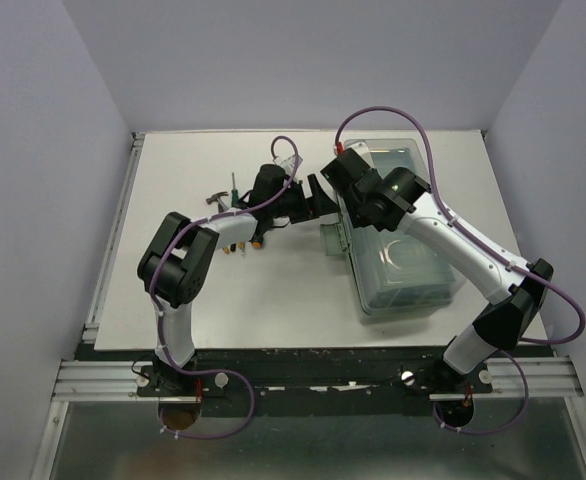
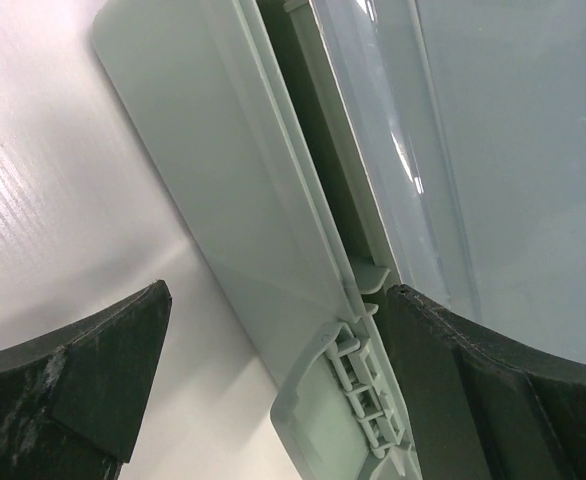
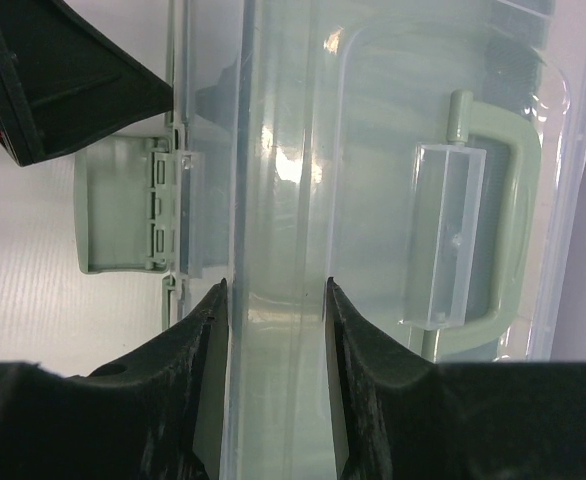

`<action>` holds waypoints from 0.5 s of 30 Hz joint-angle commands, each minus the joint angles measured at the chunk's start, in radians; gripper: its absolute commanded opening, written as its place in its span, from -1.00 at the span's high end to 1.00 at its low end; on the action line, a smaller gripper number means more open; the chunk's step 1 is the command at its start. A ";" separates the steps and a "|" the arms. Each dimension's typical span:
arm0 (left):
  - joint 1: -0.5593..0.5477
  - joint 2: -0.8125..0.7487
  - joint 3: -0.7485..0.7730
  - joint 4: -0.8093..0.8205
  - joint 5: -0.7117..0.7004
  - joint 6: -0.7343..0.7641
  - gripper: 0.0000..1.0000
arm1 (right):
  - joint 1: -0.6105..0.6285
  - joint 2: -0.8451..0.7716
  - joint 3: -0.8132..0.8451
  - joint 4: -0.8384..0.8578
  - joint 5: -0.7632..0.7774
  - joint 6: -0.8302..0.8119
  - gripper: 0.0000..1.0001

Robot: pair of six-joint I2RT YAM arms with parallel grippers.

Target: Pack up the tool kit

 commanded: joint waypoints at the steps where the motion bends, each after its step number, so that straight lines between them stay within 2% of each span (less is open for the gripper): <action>1: -0.010 -0.004 -0.016 0.028 -0.008 -0.007 -0.98 | -0.001 -0.007 0.029 -0.026 0.075 -0.036 0.78; 15: -0.022 0.044 0.053 -0.050 -0.025 0.025 -0.98 | -0.002 -0.008 0.028 -0.026 0.073 -0.037 0.79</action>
